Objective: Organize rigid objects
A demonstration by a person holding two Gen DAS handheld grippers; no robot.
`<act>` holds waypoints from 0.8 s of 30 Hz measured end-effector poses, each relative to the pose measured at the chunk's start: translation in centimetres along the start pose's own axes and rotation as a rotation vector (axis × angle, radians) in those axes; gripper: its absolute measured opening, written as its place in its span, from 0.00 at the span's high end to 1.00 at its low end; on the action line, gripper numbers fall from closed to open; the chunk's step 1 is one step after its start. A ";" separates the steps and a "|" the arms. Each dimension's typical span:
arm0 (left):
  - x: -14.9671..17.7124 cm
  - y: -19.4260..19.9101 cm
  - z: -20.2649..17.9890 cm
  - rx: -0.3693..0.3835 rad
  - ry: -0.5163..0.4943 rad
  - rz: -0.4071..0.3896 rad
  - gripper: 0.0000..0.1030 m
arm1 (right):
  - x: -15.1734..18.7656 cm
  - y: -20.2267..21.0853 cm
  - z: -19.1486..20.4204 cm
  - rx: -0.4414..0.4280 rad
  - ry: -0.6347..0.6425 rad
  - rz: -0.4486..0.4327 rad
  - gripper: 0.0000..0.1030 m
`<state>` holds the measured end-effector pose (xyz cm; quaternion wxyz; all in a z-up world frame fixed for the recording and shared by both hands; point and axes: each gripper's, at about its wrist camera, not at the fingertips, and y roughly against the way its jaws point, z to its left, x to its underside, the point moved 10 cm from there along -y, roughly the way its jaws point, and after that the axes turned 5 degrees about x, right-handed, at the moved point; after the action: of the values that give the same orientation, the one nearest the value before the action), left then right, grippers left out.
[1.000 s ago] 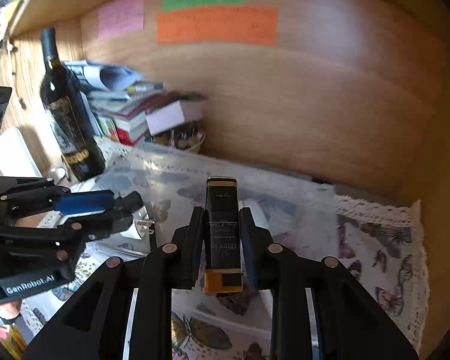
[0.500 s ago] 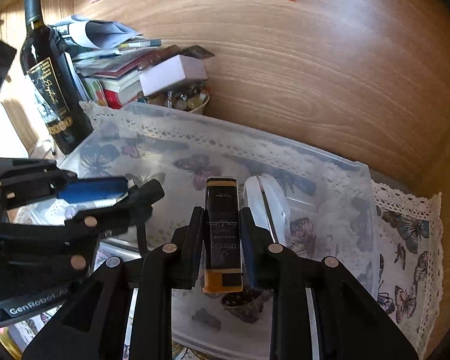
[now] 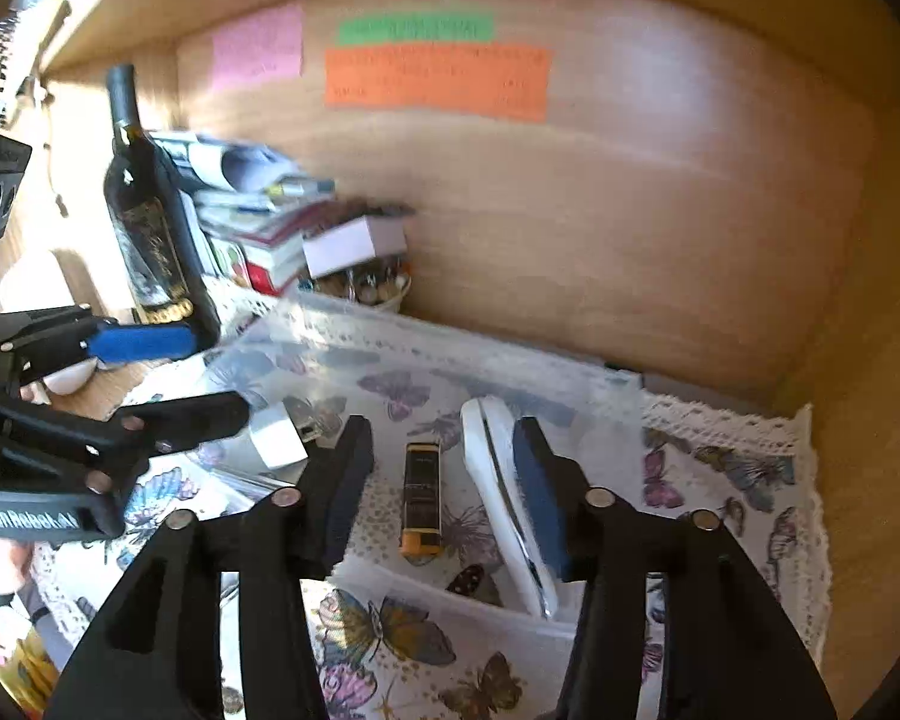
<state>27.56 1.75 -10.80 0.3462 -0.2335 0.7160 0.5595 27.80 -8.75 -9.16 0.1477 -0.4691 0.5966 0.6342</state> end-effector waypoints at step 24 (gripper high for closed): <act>15.1 -1.3 -1.0 0.019 -0.048 0.273 0.11 | 13.3 4.8 -2.9 0.123 -0.111 0.141 0.35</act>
<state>18.43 1.29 -22.96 0.2858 -0.1170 0.7380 0.6000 18.59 -17.48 -16.01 0.1642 -0.3799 0.6568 0.6303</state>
